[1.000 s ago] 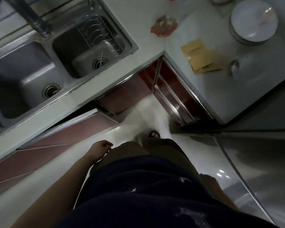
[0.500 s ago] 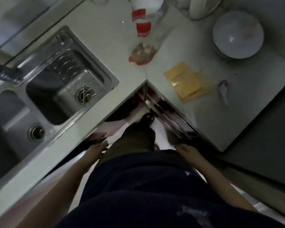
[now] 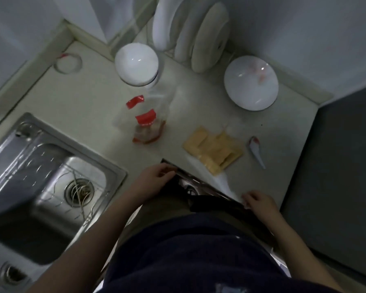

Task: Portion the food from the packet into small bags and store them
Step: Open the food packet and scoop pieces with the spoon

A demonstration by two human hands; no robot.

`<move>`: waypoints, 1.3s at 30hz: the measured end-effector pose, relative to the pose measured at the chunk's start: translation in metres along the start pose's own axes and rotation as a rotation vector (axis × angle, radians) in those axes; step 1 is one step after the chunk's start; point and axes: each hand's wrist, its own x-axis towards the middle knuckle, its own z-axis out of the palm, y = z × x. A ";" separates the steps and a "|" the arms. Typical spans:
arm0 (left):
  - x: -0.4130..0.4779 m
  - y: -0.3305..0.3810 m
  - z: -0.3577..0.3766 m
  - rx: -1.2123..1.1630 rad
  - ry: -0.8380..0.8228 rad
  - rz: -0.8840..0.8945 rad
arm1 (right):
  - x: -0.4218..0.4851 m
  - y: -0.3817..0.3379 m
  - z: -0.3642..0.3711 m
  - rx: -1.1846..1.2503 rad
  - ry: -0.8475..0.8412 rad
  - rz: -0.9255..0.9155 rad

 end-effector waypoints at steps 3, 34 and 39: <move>0.016 0.012 -0.002 0.001 0.007 0.020 | 0.019 -0.026 -0.021 0.042 0.255 -0.054; 0.095 0.075 0.104 0.966 -0.039 0.307 | 0.047 -0.083 -0.007 0.763 0.040 0.130; 0.085 0.084 0.077 0.514 0.173 0.247 | 0.031 -0.094 -0.016 1.041 0.138 0.036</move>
